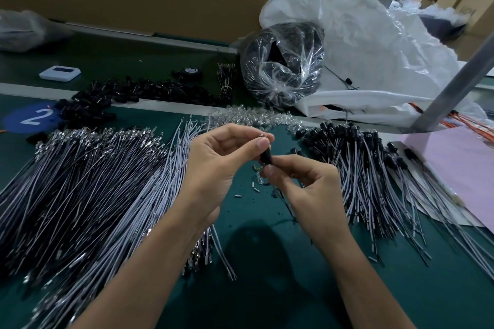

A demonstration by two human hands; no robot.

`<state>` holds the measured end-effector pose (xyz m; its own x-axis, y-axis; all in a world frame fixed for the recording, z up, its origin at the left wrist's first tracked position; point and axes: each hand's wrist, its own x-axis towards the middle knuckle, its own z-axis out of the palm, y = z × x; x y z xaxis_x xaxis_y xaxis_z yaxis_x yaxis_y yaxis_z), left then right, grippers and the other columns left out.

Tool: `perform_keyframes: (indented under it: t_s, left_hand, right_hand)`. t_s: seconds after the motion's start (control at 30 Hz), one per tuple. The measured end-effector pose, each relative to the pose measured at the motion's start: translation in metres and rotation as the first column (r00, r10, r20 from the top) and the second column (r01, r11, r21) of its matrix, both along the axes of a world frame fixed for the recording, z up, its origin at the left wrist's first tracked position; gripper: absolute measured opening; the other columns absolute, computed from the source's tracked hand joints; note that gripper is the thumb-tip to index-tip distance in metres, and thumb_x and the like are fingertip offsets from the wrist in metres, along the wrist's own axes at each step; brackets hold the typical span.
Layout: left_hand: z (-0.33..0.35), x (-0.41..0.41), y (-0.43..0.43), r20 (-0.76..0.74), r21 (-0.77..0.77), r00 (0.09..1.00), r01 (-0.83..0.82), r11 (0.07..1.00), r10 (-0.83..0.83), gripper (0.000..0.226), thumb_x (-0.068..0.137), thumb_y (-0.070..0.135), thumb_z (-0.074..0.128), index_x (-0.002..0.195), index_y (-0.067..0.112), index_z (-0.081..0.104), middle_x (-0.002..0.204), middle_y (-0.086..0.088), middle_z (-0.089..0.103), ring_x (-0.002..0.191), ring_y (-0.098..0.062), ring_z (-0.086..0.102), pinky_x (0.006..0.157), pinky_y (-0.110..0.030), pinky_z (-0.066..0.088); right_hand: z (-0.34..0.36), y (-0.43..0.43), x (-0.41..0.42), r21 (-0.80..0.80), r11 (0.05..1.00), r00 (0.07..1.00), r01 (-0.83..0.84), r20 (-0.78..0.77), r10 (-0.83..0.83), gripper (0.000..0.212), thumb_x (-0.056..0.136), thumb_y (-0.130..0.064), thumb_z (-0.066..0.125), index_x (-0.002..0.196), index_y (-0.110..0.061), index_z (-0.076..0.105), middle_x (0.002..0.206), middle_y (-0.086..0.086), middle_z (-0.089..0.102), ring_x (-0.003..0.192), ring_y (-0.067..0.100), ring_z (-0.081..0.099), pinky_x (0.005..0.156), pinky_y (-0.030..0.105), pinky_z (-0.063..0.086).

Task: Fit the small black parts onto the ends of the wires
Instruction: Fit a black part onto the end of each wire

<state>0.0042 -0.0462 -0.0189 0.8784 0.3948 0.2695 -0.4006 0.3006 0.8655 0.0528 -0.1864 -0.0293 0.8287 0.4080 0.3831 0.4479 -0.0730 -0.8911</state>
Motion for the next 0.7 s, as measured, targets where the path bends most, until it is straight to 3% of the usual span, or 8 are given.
perform_keyframes:
  t_s: [0.2,0.37,0.7]
  left_hand:
    - [0.001,-0.0005,0.0045,0.001,-0.005,0.995,0.105,0.994,-0.105,0.017,0.064,0.018,0.086,0.079,0.017,0.079,0.09,-0.01,0.077,0.081,-0.018,0.073,0.071,-0.023,0.055]
    - [0.0018,-0.0026,0.0097,-0.011,0.017,0.993,0.122,0.992,-0.122,0.014,0.065,0.016,0.086,0.076,0.016,0.079,0.09,-0.011,0.077,0.082,-0.021,0.074,0.071,-0.024,0.056]
    - [-0.0023,-0.0011,0.005,0.012,-0.041,0.994,0.109,0.993,-0.109,0.012,0.059,0.017,0.084,0.068,0.018,0.077,0.085,-0.008,0.077,0.078,-0.018,0.073,0.07,-0.023,0.056]
  right_hand:
    - [0.0004,-0.0024,0.0015,0.02,0.998,0.997,0.064,0.047,-0.065,0.012,0.08,-0.003,0.076,0.088,-0.011,0.079,0.074,-0.003,0.075,0.073,0.016,0.071,0.075,0.033,0.056]
    - [-0.0004,-0.0037,0.0014,0.042,0.997,0.995,0.066,0.076,-0.069,0.012,0.079,-0.002,0.077,0.088,-0.01,0.079,0.075,-0.003,0.075,0.071,0.013,0.07,0.07,0.019,0.052]
    - [-0.0016,-0.0038,0.002,0.064,0.997,0.997,0.046,0.067,-0.05,0.012,0.078,0.0,0.077,0.087,-0.009,0.079,0.075,-0.002,0.075,0.069,0.008,0.069,0.067,0.014,0.049]
